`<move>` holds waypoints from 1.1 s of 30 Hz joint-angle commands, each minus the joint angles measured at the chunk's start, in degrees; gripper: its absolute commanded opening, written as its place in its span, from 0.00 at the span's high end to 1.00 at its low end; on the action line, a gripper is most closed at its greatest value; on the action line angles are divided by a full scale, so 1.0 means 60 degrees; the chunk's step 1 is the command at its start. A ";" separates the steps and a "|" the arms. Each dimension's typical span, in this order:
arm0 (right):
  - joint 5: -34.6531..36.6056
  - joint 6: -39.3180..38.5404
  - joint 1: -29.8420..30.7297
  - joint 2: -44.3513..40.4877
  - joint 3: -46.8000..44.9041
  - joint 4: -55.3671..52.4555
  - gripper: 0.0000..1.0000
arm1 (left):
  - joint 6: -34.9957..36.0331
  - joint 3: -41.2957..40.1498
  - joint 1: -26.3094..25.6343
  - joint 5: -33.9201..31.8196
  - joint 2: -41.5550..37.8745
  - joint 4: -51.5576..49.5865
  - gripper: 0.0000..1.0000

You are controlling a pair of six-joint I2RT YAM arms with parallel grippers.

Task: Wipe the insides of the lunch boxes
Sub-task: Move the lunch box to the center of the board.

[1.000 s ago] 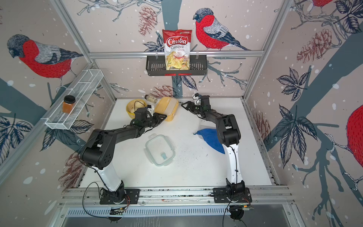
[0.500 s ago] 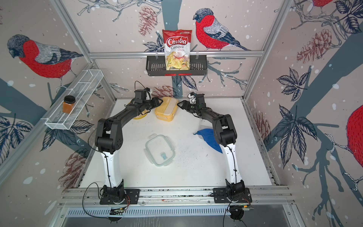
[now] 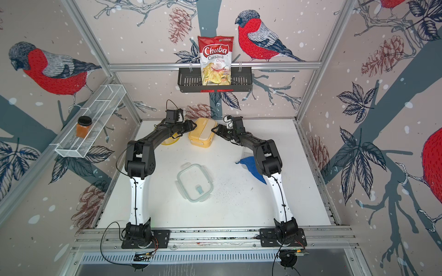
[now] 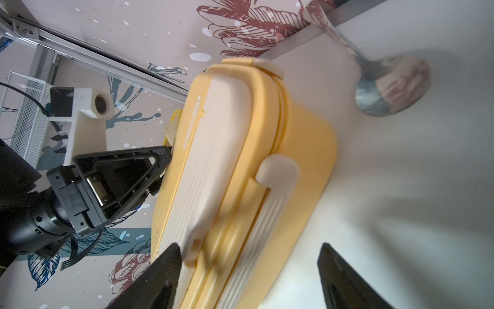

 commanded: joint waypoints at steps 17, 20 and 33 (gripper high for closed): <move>0.0249 -0.0128 0.0269 0.0500 0.1002 -0.0543 0.34 | 0.0528 -0.0195 -0.0055 0.0289 0.0596 -0.0141 0.37; 0.0146 -0.0122 0.0343 0.0461 0.0978 -0.0492 0.42 | 0.0675 -0.0232 -0.0276 0.0509 0.0586 -0.0283 0.40; -0.0130 0.0639 0.0743 -0.1534 -0.2434 0.1264 0.49 | 0.0360 -0.2465 -0.0944 0.0836 -0.0722 0.0687 0.42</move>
